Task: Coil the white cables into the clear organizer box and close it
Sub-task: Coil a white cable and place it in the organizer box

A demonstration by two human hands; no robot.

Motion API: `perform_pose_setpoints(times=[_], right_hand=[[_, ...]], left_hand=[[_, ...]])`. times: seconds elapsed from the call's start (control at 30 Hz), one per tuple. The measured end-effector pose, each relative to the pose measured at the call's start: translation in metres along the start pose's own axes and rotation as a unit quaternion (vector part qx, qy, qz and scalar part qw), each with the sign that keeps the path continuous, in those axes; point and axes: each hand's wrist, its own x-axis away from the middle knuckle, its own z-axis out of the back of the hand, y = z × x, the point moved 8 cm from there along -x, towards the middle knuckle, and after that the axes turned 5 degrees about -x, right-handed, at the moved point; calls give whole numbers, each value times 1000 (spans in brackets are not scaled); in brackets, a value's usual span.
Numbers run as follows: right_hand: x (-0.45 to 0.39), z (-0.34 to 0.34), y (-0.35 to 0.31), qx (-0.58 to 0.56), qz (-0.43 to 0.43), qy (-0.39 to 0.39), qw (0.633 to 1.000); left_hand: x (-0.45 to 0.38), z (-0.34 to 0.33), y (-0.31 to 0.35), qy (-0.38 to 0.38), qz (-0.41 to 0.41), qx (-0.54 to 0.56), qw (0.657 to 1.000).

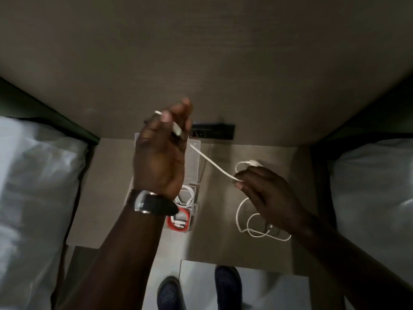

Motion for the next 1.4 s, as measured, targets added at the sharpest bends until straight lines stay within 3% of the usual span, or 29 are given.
perform_pose_setpoints(times=[0.03, 0.07, 0.1, 0.13, 0.2, 0.27, 0.33, 0.43, 0.5, 0.57, 0.63, 0.67, 0.7, 0.73, 0.77, 0.8, 0.83, 0.9, 0.97, 1.0, 1.1, 1.17, 1.23, 1.3, 1.37, 1.4], right_hand=[[0, 5, -8, 27, 26, 0, 999], [-1, 13, -15, 50, 49, 13, 997], [-5, 24, -21, 70, 67, 32, 995], [-11, 34, -24, 82, 75, 54, 992], [-25, 55, -21, 56, 65, 93, 992], [-37, 63, -11, 9, 34, 111, 993], [-40, 48, 0, -51, -4, 100, 994], [-31, 13, 14, -136, -57, 75, 986], [-20, -4, 22, -149, -81, 56, 984], [-10, -14, 20, -92, -70, 21, 993], [-1, -21, 4, -45, -26, -26, 998], [1, -22, -6, -34, -4, -39, 999], [1, -18, -16, -30, 17, -41, 999], [0, -10, -26, -30, 34, -30, 999], [-4, 1, -32, -29, 49, -6, 998], [-11, 14, -34, -21, 58, 30, 998], [-19, 28, -30, -12, 52, 69, 996], [-36, 49, -8, -23, -29, 129, 991], [-44, 45, 23, -93, -134, 141, 977], [-43, 34, 32, -122, -161, 125, 971], [-24, -13, 20, -185, -123, 45, 974], [3, -39, 3, -162, -104, -24, 981], [27, -53, -14, -79, -83, -88, 989], [34, -43, -26, -47, -52, -99, 993], [20, -15, -32, -36, -4, -52, 998], [9, 0, -29, -39, 8, -23, 999]], left_hand=[[2, 3, -6, 2, -23, -195, 981], [8, -3, -20, -32, -24, -352, 935], [18, -11, -40, -83, -7, -445, 892], [30, -17, -61, -122, 30, -478, 869], [53, -19, -88, -125, 152, -385, 902], [69, -21, -97, -88, 262, -190, 942], [78, -39, -89, -110, 330, 5, 937], [71, -66, -49, -157, 289, 230, 916], [52, -64, -14, -152, 201, 322, 913], [27, -42, 17, -116, 102, 360, 920], [2, -9, 33, -46, 10, 228, 973], [-5, 7, 36, 0, -42, 59, 997], [-7, 17, 34, 43, -88, -158, 983], [-4, 15, 20, 36, -106, -353, 929], [2, 9, -6, -6, -80, -479, 874], [13, 5, -35, -57, -23, -525, 849], [28, 4, -62, -93, 49, -511, 853], [55, 3, -94, -95, 169, -380, 905], [71, -1, -103, -49, 269, -142, 951], [75, -11, -101, -56, 307, -12, 950], [66, -39, -75, -117, 310, 253, 909], [44, -24, -57, -64, 236, 274, 930], [27, 6, -47, 23, 163, 161, 973], [25, 21, -46, 53, 119, -83, 988], [43, 0, -69, -48, 132, -287, 948], [57, -11, -84, -94, 159, -327, 927]])
